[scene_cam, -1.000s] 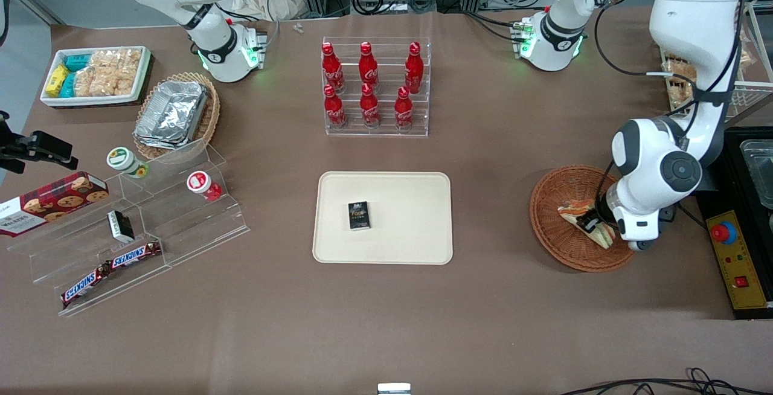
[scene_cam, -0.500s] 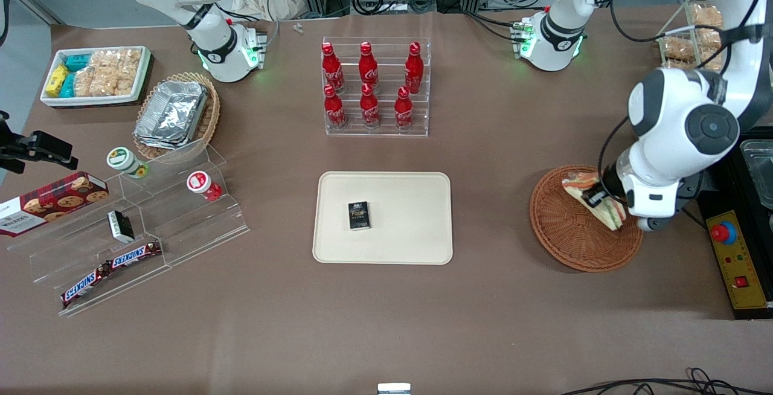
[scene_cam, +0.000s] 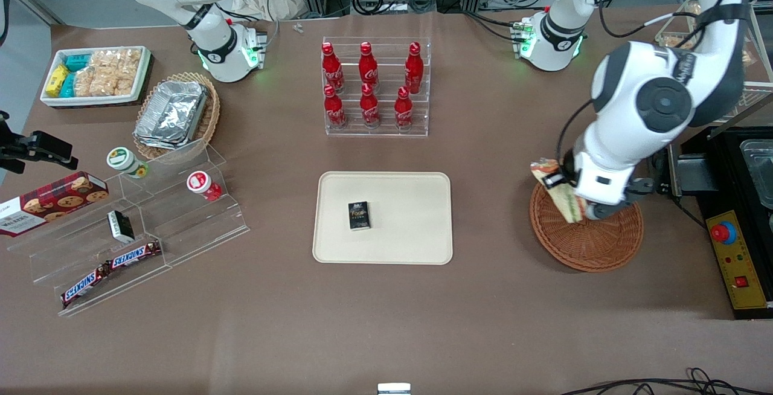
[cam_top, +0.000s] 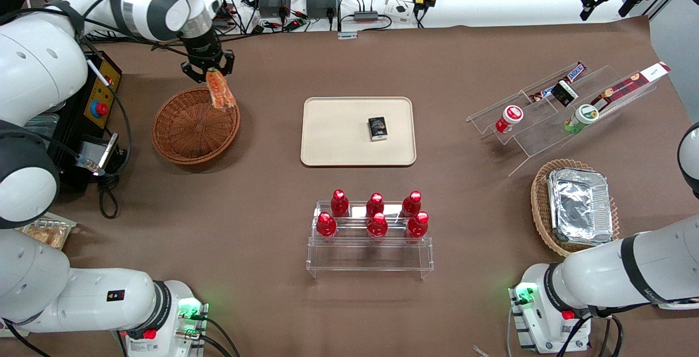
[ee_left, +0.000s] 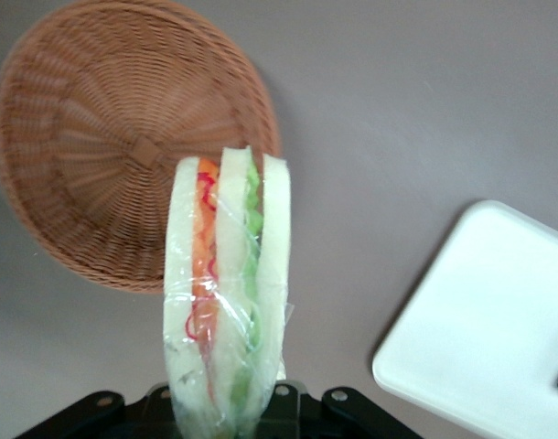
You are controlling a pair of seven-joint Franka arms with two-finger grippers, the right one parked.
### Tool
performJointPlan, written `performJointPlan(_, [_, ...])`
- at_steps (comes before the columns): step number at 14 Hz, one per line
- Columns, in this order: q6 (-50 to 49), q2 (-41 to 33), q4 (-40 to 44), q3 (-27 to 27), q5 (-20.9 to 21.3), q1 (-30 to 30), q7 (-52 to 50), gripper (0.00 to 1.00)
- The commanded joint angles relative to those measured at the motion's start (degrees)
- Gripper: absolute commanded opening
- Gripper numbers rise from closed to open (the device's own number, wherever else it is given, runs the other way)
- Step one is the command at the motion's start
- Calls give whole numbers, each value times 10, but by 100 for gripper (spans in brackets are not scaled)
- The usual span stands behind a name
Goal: Place sandwich from basket to tray
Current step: 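Carry the sandwich over the white tray beside the black box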
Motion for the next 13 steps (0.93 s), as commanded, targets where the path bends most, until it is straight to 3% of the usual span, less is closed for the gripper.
performJointPlan(1, [-1, 19, 21, -43, 6, 1, 51, 0])
performJointPlan(4, [23, 52, 22, -84, 8, -7, 142, 0])
performJointPlan(13, [173, 178, 25, -82, 14, -88, 144, 0])
